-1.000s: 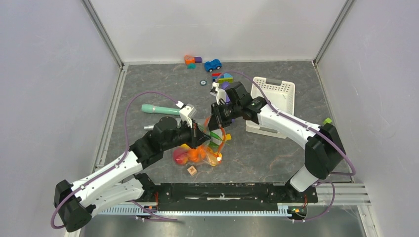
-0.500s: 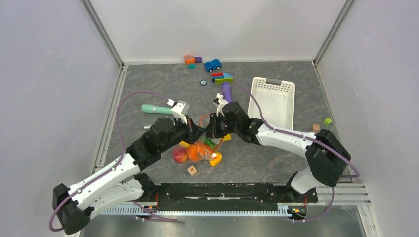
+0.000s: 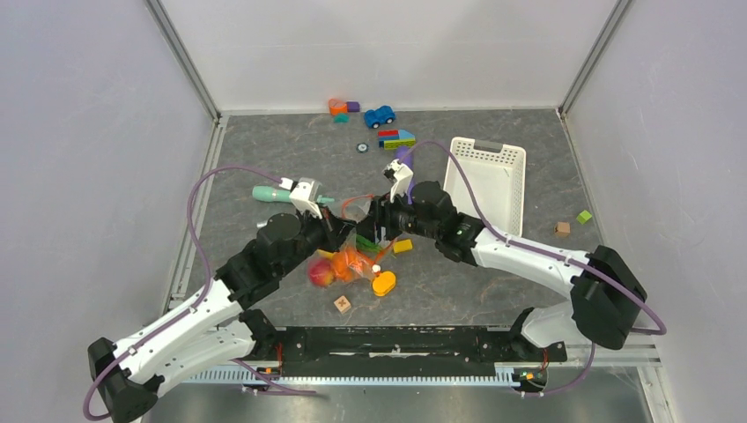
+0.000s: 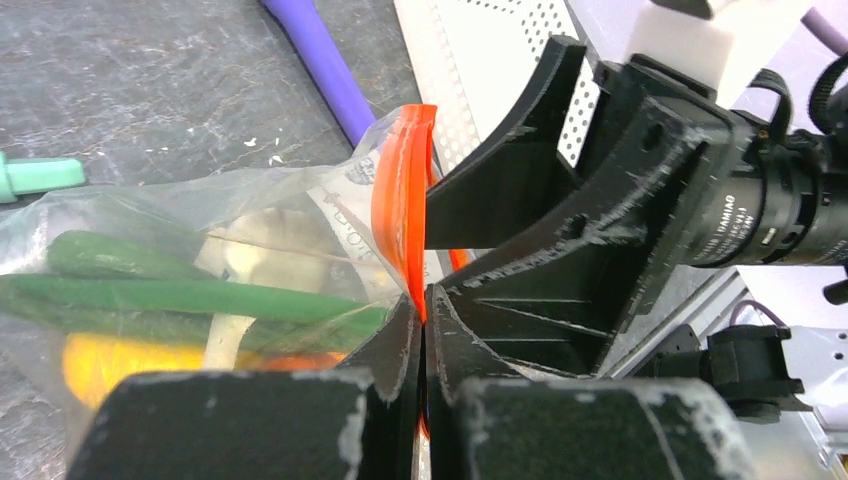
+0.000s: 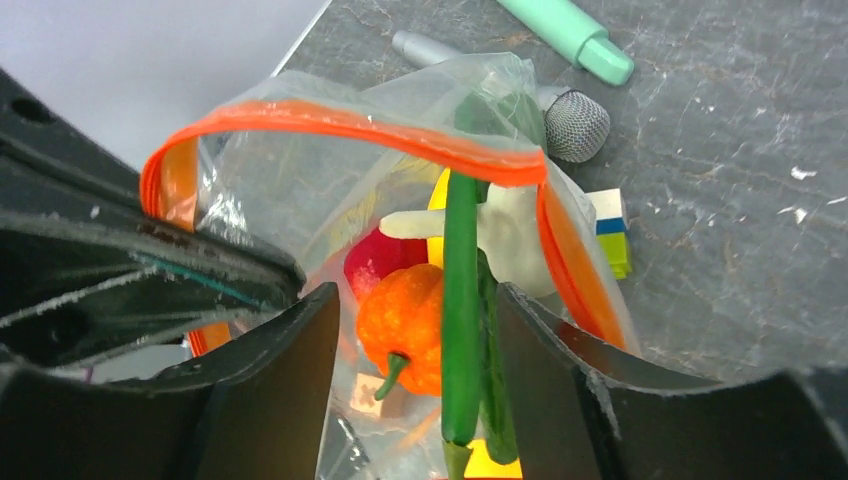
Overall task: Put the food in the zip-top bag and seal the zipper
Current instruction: Place the fake vegetable in the zipper food storage bag, then zip the zipper food storage bag at the center of the board.
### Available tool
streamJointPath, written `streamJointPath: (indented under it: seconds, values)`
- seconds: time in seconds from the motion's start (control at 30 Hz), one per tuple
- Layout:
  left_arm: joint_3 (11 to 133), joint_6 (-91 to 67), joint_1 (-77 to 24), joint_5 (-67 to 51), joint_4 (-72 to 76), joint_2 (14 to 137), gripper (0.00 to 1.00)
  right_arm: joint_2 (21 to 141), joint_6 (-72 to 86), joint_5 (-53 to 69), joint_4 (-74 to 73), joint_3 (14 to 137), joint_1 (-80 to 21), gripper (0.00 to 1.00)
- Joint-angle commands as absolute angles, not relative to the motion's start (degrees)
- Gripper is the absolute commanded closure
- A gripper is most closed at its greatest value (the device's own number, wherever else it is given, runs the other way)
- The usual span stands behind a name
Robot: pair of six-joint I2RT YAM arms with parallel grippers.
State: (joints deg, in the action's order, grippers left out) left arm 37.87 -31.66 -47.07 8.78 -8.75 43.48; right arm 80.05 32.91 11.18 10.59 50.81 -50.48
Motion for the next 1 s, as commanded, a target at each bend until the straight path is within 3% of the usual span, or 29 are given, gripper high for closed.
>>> streamJointPath:
  seconds: [0.0, 0.17, 0.33, 0.57, 0.87, 0.93, 0.97]
  values:
    - [40.1, -33.3, -47.4, 14.1, -9.7, 41.8, 0.97, 76.3, 23.5, 16.2, 10.5, 53.1, -49.7, 0.33]
    - [40.6, -32.7, -47.4, 14.6, -10.5, 40.4, 0.96, 70.9, 19.6, 18.5, 12.6, 51.4, -47.2, 0.22]
    - [41.1, -31.8, -47.4, 15.3, -12.0, 39.5, 0.95, 65.0, 13.6, 23.2, 18.8, 45.7, -44.7, 0.02]
    - [41.8, -30.9, -47.4, 14.2, -12.7, 39.3, 0.96, 65.6, 10.9, 17.8, 17.1, 42.7, -41.6, 0.02]
    - [42.8, -30.4, -47.4, 13.3, -13.8, 40.4, 0.96, 78.7, 13.9, 29.0, 22.0, 47.1, -41.4, 0.28]
    - [43.0, -30.1, -47.4, 13.0, -14.0, 40.3, 0.96, 80.6, 14.1, 28.6, 21.8, 48.1, -41.4, 0.38]
    - [43.0, -30.0, -47.4, 12.9, -14.1, 40.3, 0.96, 81.1, 14.4, 28.1, 21.6, 48.4, -41.3, 0.53]
